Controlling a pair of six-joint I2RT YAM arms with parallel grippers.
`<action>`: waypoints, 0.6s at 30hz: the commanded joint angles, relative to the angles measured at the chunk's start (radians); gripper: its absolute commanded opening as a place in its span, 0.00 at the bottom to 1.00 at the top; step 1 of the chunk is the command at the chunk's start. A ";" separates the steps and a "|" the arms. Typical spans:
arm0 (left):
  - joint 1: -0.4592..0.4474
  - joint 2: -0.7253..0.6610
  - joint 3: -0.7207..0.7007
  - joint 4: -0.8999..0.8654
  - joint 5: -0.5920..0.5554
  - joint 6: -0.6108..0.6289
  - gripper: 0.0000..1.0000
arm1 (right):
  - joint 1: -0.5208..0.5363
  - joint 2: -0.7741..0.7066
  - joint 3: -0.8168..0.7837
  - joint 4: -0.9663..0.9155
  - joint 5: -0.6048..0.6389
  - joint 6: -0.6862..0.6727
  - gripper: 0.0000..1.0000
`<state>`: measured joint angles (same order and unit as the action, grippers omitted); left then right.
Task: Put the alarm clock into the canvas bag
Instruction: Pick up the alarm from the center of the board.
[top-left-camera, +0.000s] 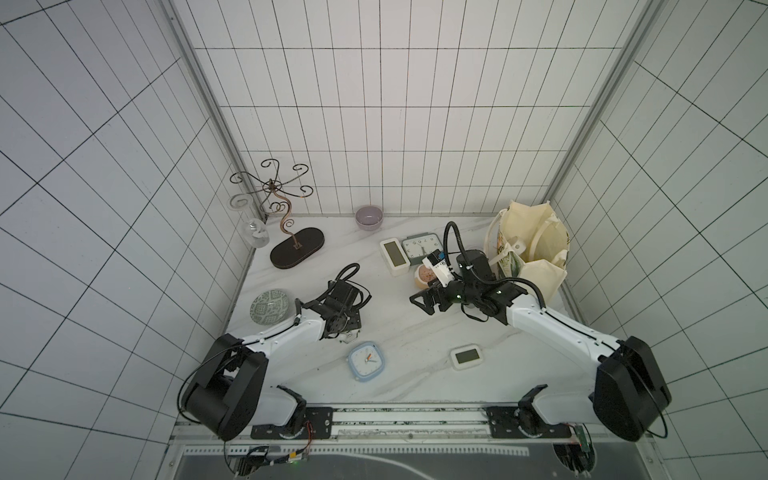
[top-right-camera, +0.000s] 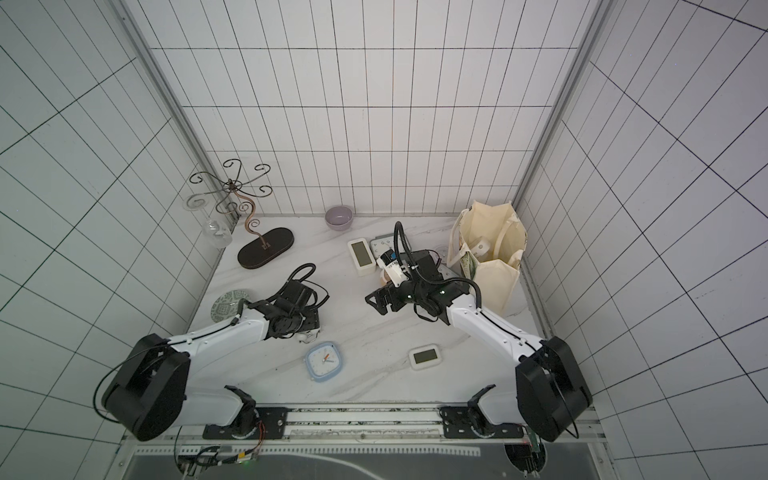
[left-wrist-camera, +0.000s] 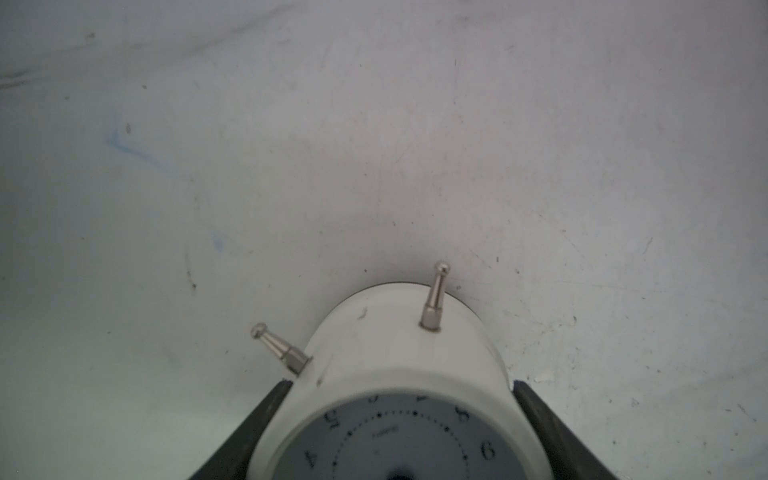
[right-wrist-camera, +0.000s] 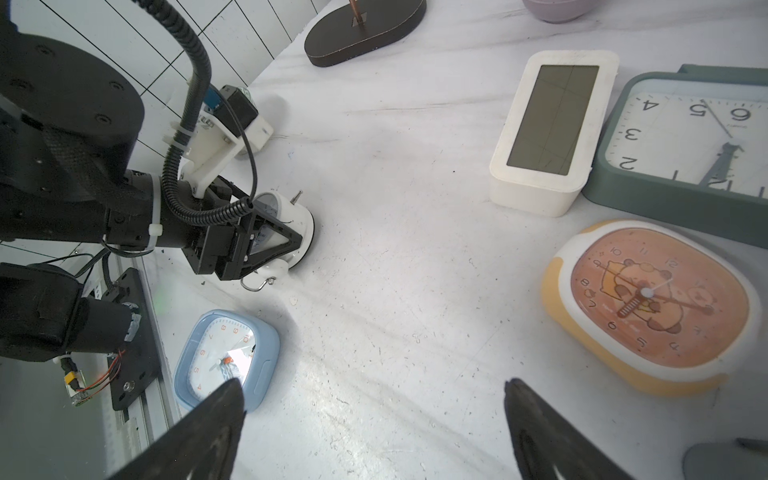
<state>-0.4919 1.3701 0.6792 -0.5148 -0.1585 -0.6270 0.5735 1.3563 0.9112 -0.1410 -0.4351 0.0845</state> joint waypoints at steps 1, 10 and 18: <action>-0.004 -0.025 0.041 0.062 0.054 0.042 0.64 | -0.011 -0.028 -0.050 0.014 -0.026 0.039 0.96; -0.068 -0.086 0.202 0.402 0.148 0.306 0.60 | -0.115 -0.141 -0.080 0.082 -0.140 0.277 0.92; -0.148 -0.071 0.082 1.008 0.361 0.740 0.57 | -0.262 -0.288 -0.048 0.044 -0.245 0.375 0.90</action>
<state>-0.6250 1.2819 0.7883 0.1944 0.0731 -0.1081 0.3244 1.1110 0.8783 -0.0841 -0.6273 0.4160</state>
